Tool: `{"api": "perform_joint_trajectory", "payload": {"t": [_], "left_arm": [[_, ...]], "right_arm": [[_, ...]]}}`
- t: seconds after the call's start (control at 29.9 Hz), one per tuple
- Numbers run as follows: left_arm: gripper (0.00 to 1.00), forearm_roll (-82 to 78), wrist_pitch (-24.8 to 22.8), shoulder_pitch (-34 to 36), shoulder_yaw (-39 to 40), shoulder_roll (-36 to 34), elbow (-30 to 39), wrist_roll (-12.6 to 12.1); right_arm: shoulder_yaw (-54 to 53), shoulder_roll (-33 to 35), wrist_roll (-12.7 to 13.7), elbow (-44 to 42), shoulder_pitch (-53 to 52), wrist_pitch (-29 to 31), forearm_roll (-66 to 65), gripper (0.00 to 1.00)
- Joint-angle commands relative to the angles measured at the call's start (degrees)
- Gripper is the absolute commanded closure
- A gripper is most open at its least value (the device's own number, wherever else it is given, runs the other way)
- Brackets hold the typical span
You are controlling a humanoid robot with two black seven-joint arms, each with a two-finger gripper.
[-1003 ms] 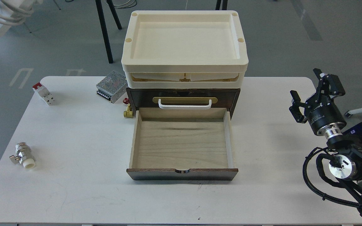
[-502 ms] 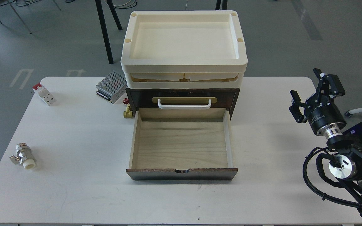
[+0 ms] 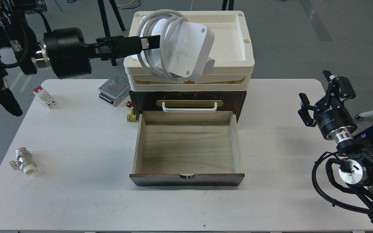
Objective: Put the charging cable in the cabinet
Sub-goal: 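Carry the held charger over the cabinet toward the open drawer, then lower the charger into the open wooden drawer with the left gripper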
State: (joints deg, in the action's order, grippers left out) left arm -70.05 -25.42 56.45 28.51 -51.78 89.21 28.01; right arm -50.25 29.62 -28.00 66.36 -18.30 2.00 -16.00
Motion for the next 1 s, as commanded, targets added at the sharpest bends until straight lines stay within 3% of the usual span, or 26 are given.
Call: {"api": "perform_joint_trajectory", "payload": {"t": [0.0,0.4,0.7,0.97], "left_arm": [[0.98,-2.09,0.02,-1.43,-1.08,1.32,0.79,-0.01],[0.97,-18.98,5.20,-13.99,-7.15,9.50,-2.01,-0.01],[0.97,-19.77,7.84,-14.97,-9.51,15.65,-14.05,-0.01],[0.96,-20.03,10.92,-14.97,-14.35,19.52,-20.30,-0.01]], "right_arm": [[-0.02,0.00,0.00,0.00,0.02,0.03,0.00,0.01],[0.06,0.00,0.00,0.00,0.02,0.03,0.00,0.01],[0.06,0.00,0.00,0.00,0.02,0.03,0.00,0.01],[0.06,0.00,0.00,0.00,0.02,0.03,0.00,0.01]]}}
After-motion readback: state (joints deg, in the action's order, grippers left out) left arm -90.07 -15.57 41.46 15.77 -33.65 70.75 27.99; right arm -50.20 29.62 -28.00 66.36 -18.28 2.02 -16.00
